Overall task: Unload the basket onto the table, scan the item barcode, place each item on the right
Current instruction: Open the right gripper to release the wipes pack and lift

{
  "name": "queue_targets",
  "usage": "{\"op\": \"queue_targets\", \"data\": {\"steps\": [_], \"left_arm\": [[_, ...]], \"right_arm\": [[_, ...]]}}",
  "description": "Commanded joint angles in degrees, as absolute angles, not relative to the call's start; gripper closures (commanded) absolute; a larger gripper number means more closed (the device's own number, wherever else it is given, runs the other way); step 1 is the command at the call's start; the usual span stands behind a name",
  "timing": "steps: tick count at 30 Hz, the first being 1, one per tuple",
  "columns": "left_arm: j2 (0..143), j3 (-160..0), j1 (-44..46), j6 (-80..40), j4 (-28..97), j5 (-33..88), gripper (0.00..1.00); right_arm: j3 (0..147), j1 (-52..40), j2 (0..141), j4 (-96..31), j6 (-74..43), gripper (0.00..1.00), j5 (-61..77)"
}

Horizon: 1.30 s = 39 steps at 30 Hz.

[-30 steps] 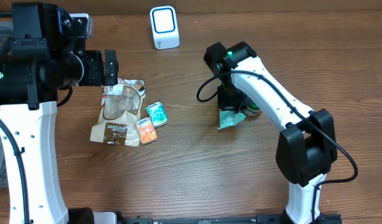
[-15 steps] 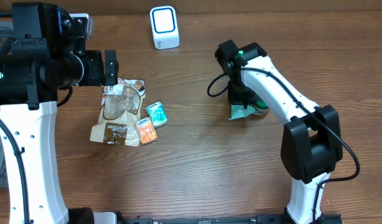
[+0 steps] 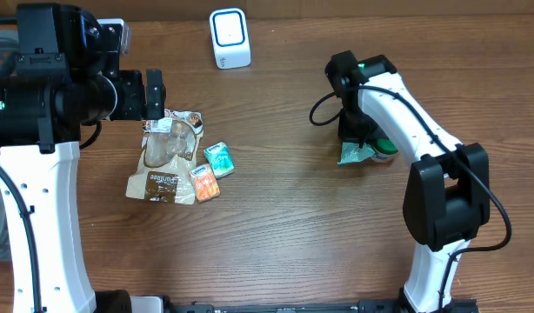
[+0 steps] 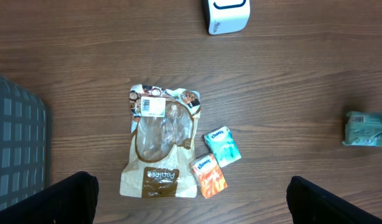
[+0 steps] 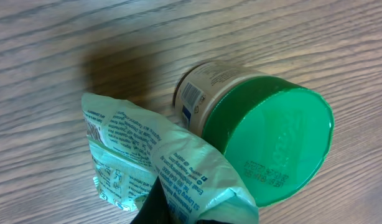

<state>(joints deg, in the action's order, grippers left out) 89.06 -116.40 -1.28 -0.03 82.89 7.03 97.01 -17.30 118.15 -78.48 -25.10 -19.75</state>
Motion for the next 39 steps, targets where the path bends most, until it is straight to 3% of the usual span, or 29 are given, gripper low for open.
{"op": "queue_targets", "data": {"steps": [1,20,30,39], "left_arm": [[88.82,-117.1,-1.56,-0.19,82.85,6.87,0.0],[88.82,-117.1,-1.56,-0.16,82.85,6.87,0.0],[88.82,-117.1,-1.56,-0.19,82.85,6.87,0.0],[88.82,-117.1,-1.56,-0.16,82.85,6.87,0.0]], "right_arm": [[96.75,-16.43,117.91,-78.52,-25.5,0.96,-20.93],[96.75,-15.55,117.91,-78.46,-25.54,0.96,-21.98],[96.75,-15.57,117.91,-79.22,-25.5,0.67,-21.82],[100.12,-15.57,117.89,-82.13,-23.46,0.63,-20.34]]}}
